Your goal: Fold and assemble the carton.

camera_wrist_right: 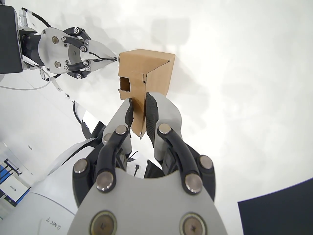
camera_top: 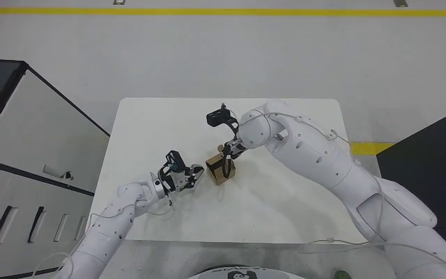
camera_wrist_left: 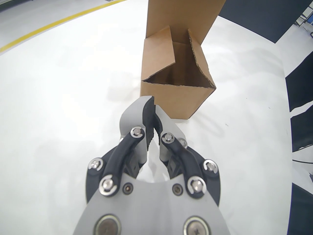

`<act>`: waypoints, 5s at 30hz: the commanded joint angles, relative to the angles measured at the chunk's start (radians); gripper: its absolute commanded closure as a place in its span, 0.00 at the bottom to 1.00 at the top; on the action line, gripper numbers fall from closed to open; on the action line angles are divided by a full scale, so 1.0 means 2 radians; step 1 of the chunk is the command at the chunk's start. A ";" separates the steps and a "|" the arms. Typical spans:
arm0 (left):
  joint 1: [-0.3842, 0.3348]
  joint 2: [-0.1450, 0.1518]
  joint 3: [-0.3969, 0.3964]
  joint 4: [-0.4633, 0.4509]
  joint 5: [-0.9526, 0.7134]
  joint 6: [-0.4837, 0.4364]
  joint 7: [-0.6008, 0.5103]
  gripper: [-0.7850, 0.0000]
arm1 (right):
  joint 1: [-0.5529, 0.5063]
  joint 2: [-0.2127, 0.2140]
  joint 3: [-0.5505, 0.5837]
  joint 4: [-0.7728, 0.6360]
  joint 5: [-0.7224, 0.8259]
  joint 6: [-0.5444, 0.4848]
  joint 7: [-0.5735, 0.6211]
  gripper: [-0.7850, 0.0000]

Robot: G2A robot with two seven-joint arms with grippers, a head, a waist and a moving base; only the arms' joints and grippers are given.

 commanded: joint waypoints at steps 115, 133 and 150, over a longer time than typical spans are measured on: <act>-0.001 0.006 -0.009 0.020 -0.020 0.010 0.020 1.00 | -0.009 -0.084 -0.048 0.090 -0.122 -0.018 0.012 0.87; 0.001 0.007 -0.010 0.018 -0.018 0.009 0.022 1.00 | -0.019 -0.092 -0.027 0.100 -0.119 -0.020 0.014 0.62; 0.005 0.008 -0.010 0.016 -0.014 0.010 0.027 1.00 | -0.039 -0.089 0.006 0.101 -0.113 -0.011 0.008 1.00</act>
